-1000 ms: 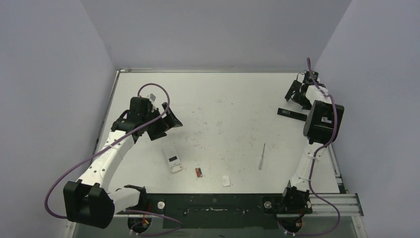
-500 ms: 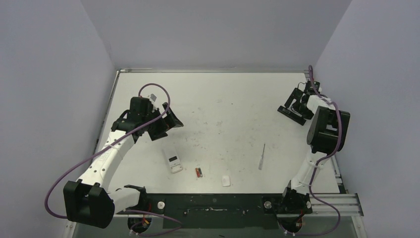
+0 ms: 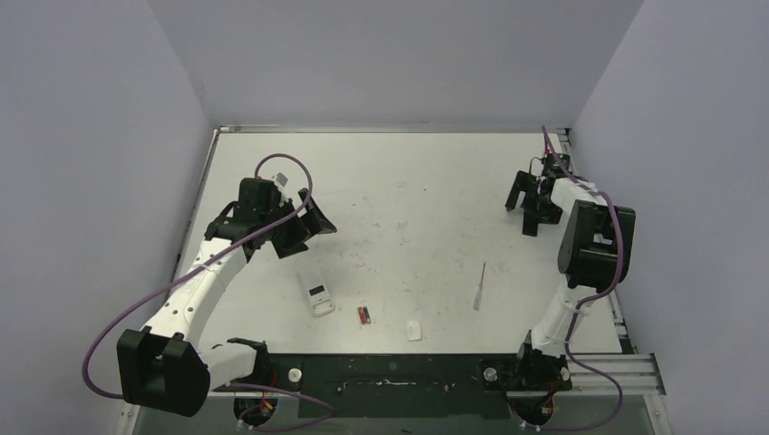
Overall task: Unload the batteries from the remote control
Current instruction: Pick up the remote control from the corner of the board.
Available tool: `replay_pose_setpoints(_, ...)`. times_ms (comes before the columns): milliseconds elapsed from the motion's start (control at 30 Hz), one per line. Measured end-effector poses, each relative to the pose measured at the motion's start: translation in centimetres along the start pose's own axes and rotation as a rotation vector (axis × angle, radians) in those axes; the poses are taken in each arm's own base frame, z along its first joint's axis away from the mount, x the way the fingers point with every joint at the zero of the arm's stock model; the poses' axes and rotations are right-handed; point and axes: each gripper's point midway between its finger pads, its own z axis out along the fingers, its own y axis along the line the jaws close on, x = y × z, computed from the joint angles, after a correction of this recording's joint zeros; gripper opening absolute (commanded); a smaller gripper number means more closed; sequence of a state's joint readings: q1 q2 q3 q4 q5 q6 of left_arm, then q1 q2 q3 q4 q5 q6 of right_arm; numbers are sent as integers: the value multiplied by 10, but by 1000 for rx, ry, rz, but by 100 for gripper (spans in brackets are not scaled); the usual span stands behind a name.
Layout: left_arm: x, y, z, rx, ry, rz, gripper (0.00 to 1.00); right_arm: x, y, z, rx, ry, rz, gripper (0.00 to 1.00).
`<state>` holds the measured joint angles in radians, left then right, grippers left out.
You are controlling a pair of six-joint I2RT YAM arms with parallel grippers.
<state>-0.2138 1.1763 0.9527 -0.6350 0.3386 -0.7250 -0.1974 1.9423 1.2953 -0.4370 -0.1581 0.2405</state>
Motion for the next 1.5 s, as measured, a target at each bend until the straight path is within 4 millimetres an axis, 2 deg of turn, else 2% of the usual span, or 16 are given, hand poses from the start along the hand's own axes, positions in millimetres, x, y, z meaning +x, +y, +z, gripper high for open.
replay_pose_setpoints(67,1,2,1,-3,3,-2,98,1,0,0,19,0,-16,99)
replay_pose_setpoints(267,2,2,2,-3,7,-6,98,11,-7,0,127,17,-57,81)
replay_pose_setpoints(433,3,2,2,-3,9,-6,98,12,-7,0,149,1,-44,65)
replay_pose_setpoints(600,3,2,2,-3,10,-5,98,13,-7,0,147,-15,-22,58)
replay_pose_setpoints(700,3,2,3,-2,13,-6,98,14,-9,-1,149,-29,-14,49)
replay_pose_setpoints(833,3,2,3,-2,13,-6,98,16,-12,-2,151,-39,-1,47)
replay_pose_setpoints(933,3,2,3,-1,13,-6,98,16,-12,-3,148,-41,-3,40)
replay_pose_setpoints(1133,3,2,4,-1,12,-6,98,19,-14,-5,129,-56,-5,31)
replay_pose_setpoints(1300,3,2,4,2,14,-7,98,25,-12,-8,107,-47,-2,30)
replay_pose_setpoints(1500,3,2,5,3,18,-8,98,35,-1,-17,42,-12,-3,29)
